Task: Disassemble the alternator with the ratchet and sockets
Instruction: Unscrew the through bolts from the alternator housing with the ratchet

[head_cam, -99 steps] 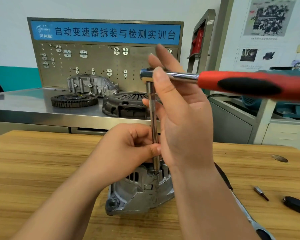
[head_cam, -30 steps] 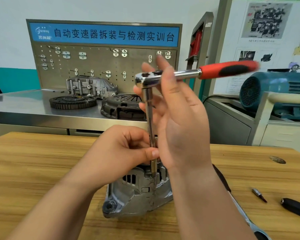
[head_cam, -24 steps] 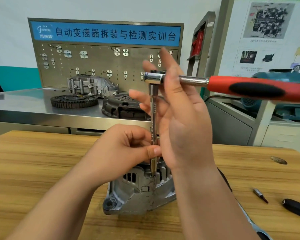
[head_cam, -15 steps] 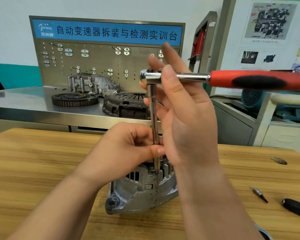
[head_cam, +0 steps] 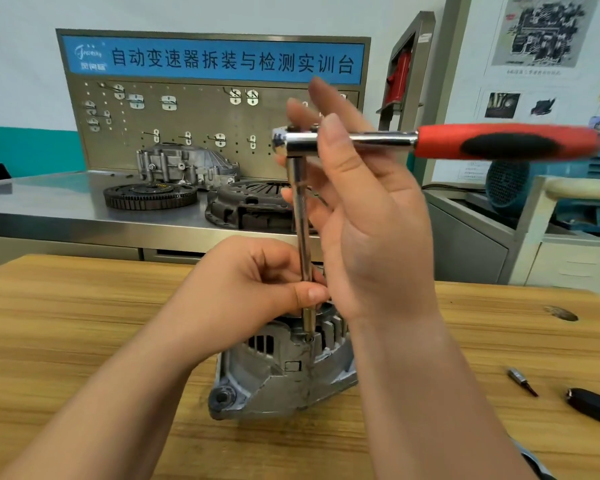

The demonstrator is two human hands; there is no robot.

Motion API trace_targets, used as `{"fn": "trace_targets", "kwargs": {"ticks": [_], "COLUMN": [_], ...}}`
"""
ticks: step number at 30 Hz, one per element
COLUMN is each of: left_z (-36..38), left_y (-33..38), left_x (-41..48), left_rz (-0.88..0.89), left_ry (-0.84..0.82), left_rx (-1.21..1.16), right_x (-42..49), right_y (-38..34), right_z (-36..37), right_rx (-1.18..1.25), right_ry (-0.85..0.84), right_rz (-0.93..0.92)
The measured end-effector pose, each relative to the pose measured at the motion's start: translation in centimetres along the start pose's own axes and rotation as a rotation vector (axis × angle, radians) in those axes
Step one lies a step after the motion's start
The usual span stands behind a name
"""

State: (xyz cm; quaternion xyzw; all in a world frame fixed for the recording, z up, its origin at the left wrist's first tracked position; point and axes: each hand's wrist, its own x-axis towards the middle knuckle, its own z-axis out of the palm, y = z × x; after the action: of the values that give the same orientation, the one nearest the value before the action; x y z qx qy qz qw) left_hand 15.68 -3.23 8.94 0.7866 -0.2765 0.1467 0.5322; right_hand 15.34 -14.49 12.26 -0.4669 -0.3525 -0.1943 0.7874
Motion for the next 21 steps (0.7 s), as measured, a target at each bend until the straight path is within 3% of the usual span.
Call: {"fn": "trace_targets", "kwargs": {"ticks": [3, 9, 16, 21], "left_z": [-0.17, -0.74, -0.18, -0.64], "left_y": [-0.22, -0.18, -0.57, -0.74], "left_x": [0.01, -0.13, 0.13, 0.13], "left_rz": [0.023, 0.002, -0.019, 0.059], "left_ry": [-0.007, -0.162, -0.011, -0.111], "left_rx": [0.027, -0.080, -0.102, -0.030], "right_x": [0.07, -0.10, -0.02, -0.15], "right_y": [-0.06, 0.09, 0.14, 0.03], "right_z": [-0.13, -0.41, -0.27, -0.27], "right_rx": [0.024, 0.151, -0.004, 0.087], "right_ry": [-0.003, 0.040, 0.020, 0.014], "right_rz": [-0.047, 0.108, -0.036, 0.029]}}
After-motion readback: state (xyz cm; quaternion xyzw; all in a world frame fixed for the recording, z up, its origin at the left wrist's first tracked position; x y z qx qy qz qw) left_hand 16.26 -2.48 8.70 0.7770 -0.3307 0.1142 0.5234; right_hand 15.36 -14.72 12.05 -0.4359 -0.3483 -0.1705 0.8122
